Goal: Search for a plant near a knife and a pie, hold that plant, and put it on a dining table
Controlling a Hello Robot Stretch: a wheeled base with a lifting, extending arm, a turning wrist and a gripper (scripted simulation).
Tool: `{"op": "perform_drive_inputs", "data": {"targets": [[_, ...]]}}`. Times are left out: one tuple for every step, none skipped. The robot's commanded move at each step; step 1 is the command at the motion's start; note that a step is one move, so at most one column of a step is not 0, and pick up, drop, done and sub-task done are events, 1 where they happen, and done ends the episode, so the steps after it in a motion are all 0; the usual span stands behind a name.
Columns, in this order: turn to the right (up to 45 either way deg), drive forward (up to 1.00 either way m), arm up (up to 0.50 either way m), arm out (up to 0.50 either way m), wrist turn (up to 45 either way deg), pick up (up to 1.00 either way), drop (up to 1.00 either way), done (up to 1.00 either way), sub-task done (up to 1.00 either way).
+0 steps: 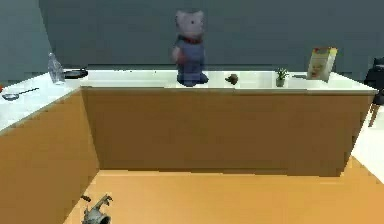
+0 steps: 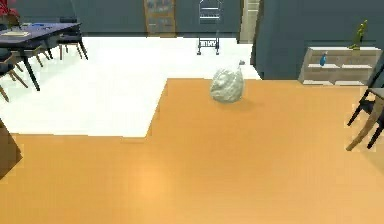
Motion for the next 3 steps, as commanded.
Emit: {"op": "perform_drive_inputs", "data": {"targets": [[0.0,1.0,0.0,0.0,0.0,0.0,0.0,0.0,0.0],[45.0,0.0,0.0,0.0,0.0,0.0,0.0,0.0,0.0],[39.0,0.0,0.0,0.0,0.0,0.0,0.0,0.0,0.0]]}}
